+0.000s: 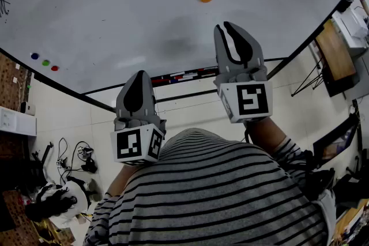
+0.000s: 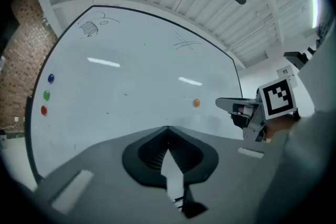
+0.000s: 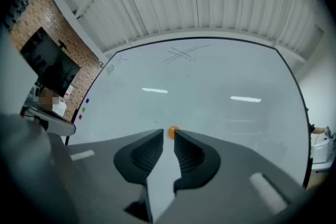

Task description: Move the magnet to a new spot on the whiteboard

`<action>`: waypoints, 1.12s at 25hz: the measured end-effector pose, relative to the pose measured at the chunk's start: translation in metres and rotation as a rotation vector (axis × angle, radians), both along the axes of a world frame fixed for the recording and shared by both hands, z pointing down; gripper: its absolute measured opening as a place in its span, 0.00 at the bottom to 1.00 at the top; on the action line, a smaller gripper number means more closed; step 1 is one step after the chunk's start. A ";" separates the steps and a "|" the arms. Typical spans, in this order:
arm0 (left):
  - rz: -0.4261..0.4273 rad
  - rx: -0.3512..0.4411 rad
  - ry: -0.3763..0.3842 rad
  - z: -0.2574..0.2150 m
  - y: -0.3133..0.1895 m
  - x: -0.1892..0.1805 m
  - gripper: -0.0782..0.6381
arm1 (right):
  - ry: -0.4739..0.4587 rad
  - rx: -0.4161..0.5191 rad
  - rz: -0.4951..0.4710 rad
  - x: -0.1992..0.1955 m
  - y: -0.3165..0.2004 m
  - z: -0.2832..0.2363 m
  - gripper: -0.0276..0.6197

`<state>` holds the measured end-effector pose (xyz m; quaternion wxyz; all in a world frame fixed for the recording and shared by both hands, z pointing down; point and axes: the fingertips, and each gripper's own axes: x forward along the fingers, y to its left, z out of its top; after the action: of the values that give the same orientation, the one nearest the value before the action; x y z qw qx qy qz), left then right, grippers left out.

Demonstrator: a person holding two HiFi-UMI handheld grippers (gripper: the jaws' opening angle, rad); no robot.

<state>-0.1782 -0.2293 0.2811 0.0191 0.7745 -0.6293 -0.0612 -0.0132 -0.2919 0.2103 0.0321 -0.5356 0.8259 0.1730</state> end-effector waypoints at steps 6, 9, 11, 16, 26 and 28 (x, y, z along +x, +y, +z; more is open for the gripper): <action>0.011 0.009 -0.008 0.001 -0.020 -0.026 0.13 | 0.051 0.035 0.084 -0.019 -0.043 -0.013 0.21; -0.003 0.007 -0.002 0.004 -0.028 -0.041 0.13 | 0.097 0.038 0.128 -0.026 -0.062 -0.011 0.24; -0.011 0.003 0.002 0.005 -0.032 -0.048 0.13 | 0.110 0.029 0.156 -0.029 -0.072 -0.007 0.26; -0.028 0.000 0.011 0.007 -0.037 -0.062 0.13 | 0.083 0.030 0.179 -0.032 -0.080 -0.007 0.25; -0.013 -0.018 0.020 0.011 -0.030 -0.047 0.13 | 0.075 0.036 0.132 -0.030 -0.068 -0.008 0.23; -0.012 -0.014 0.019 0.009 -0.023 -0.040 0.13 | 0.066 0.047 0.116 -0.027 -0.052 -0.012 0.23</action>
<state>-0.2180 -0.2525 0.2904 0.0301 0.7698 -0.6343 -0.0641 -0.0400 -0.3441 0.1983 0.0076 -0.5756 0.7898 0.2116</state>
